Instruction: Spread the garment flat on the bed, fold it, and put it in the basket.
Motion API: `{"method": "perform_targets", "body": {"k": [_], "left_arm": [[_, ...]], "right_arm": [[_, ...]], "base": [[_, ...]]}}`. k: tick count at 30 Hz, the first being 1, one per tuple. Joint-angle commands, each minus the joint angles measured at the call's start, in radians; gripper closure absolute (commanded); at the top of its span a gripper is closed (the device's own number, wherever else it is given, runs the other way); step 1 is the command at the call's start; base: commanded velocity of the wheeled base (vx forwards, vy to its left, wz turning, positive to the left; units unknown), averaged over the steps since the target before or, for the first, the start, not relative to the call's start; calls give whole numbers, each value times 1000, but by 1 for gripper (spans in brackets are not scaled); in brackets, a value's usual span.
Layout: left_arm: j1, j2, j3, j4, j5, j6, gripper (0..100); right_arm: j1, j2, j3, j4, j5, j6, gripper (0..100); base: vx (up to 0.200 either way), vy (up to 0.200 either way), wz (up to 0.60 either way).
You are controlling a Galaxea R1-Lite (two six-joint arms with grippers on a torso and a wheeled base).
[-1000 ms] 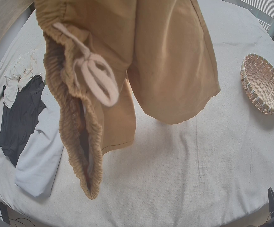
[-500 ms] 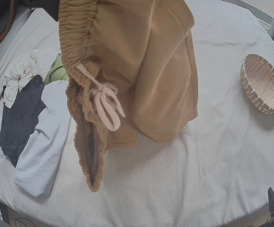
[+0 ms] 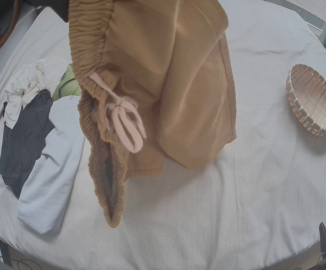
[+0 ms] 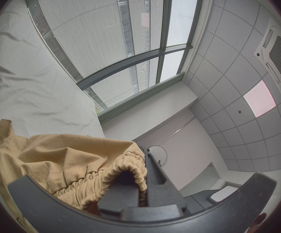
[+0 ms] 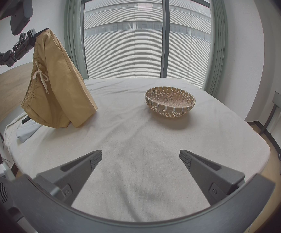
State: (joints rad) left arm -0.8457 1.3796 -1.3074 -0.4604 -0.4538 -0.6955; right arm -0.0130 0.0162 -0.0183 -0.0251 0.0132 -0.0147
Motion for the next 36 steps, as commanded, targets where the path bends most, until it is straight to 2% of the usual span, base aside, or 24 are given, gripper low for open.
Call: {"method": "perform_targets", "body": {"k": [1,6,9,10,11,13,15,21,29,33,36], "left_arm": [[7,7,-9,-1,0,-1,100],[8,30,-47,-1,0,-1,100],[8,35,-67,0,-2,-1,100],[8,35,-70,0,0,-1,100],[8,35,-73,0,0,-1,100],[8,35,-75,0,0,-1,100],[8,30,-72,0,0,-1,100],[8,26,-73,0,0,-1,100],[7,29,-73,0,0,-1,100],[7,29,-75,-1,0,-1,100],[7,29,-72,-1,0,-1,100]], "right_arm": [[-21,24,-141,-41,11,-2,0],[-2,177,-270,-39,83,25,0],[42,274,-278,-38,117,144,0],[62,338,-275,-39,166,259,0],[77,383,-275,-50,203,326,0],[93,432,-278,-58,240,378,0],[134,558,-275,-139,321,429,0],[174,831,-270,-381,333,429,0],[280,1074,-275,-535,333,423,0],[306,1168,-282,-595,332,397,0],[306,1315,-287,-713,329,334,0]], "base": [[0,0,0],[0,0,0],[0,0,0],[0,0,0],[0,0,0],[0,0,0],[0,0,0],[0,0,0],[0,0,0],[0,0,0],[0,0,0]]}}
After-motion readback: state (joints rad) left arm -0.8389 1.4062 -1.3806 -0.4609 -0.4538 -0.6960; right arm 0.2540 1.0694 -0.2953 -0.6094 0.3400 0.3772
